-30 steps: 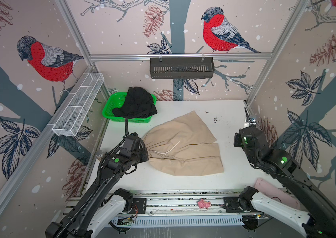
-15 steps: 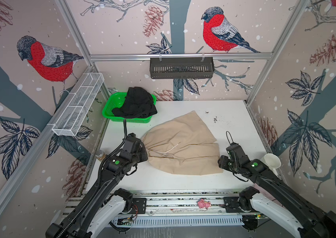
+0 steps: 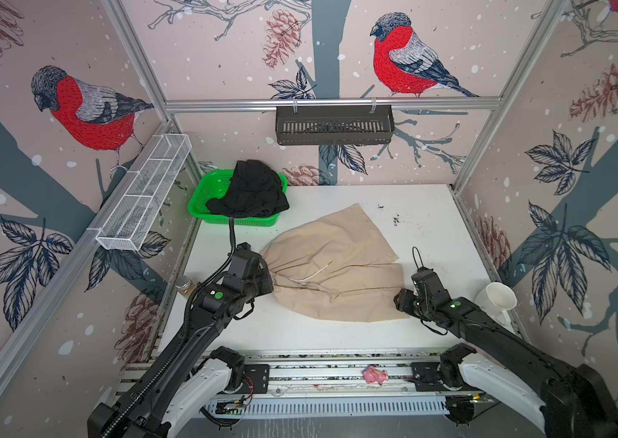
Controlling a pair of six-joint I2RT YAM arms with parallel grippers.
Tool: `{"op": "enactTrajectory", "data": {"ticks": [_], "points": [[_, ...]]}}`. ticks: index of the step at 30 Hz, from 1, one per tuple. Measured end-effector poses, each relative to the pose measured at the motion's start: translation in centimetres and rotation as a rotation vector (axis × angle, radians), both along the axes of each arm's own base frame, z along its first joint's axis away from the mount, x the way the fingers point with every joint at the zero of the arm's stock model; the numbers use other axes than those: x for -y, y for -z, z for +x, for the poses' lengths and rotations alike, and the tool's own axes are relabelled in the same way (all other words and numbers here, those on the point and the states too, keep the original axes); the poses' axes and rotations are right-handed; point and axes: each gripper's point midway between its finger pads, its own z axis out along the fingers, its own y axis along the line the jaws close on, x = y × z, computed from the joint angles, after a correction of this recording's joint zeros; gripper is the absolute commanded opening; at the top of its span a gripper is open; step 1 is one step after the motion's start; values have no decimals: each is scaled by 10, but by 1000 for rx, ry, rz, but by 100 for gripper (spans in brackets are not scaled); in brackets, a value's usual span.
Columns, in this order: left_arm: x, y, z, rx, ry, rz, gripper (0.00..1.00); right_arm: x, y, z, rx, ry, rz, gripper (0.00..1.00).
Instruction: Fold and stack the shorts
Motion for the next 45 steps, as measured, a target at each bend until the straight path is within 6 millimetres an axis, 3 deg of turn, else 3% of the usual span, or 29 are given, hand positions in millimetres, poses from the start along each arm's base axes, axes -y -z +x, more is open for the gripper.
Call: {"op": "enactTrajectory", "data": {"ticks": [6,10,15,19,24,31,34,37,42,45], "points": [[-1,-3,0,11,-2,-2,0,0,3,3,1,-12,-12,51],[-1,-2,-1,12,-2,-1,0,-5,3,8,16,-21,7,43],[-1,-1,-1,9,-3,1,0,-13,-3,15,37,-42,33,5],[-1,-1,-1,10,1,5,0,-19,-20,23,75,-63,54,1],[-3,-2,-1,17,-5,9,0,-21,-79,38,209,-63,74,0],[-7,-9,2,37,-22,20,0,-4,-218,50,517,-19,66,0],[-9,-19,3,67,-31,16,0,4,-261,49,604,-12,40,0],[-9,-22,2,76,-32,12,0,9,-276,46,628,-15,12,0],[-8,-15,-3,43,-19,8,0,14,-278,44,610,-32,-42,0],[-5,-13,-5,34,-12,-9,0,15,-281,52,607,-38,-97,0]]}}
